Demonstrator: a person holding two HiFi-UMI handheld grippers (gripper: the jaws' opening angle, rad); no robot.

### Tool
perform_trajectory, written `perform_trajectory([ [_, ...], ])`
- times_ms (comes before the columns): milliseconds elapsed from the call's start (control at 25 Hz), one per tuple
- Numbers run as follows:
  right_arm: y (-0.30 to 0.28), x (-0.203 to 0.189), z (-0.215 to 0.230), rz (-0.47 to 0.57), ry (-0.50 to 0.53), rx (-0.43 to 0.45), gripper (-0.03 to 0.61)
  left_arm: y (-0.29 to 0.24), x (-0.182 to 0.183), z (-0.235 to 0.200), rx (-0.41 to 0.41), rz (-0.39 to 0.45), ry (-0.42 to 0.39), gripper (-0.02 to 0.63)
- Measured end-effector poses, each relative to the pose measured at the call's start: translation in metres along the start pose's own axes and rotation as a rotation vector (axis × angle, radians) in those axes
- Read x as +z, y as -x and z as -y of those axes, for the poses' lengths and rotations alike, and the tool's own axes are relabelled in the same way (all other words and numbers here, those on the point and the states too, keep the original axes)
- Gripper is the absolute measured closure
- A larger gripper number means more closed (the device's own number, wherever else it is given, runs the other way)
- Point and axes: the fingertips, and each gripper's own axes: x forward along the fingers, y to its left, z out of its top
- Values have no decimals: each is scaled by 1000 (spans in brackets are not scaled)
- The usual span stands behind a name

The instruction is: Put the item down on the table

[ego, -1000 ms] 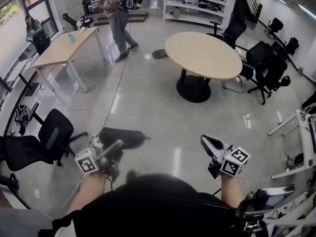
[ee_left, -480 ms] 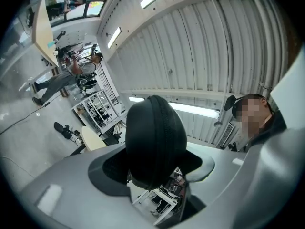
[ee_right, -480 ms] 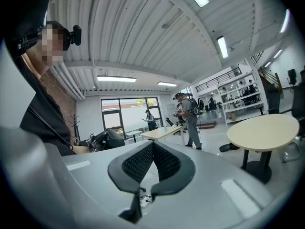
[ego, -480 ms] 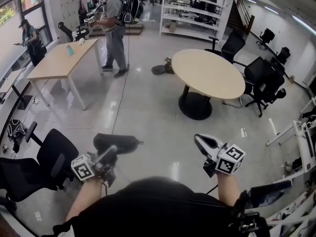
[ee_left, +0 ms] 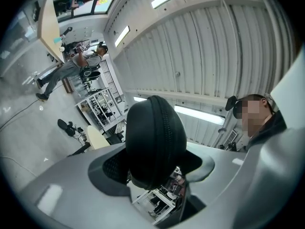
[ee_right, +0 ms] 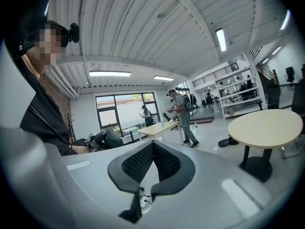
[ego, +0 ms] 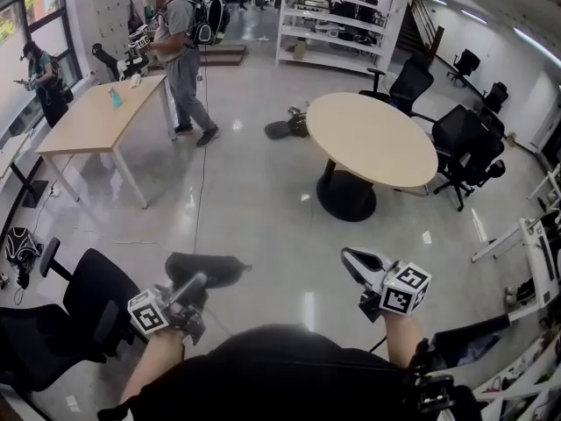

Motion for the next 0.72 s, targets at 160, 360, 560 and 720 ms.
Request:
perform_trajectory([
  [160,-19,6,32,1,-16,24,565,-23,4,-18,15,8,0,330],
  [360,-52,30,92,11,-14,96,565,-63,22,-39,52,49,-60,330],
  [560,-81,76,156,5,29,182,565,-120,39,-59,101,111,-93,330],
  [720,-109,98,212,14,39,227,565,-169,49,-89,112,151,-117,330],
])
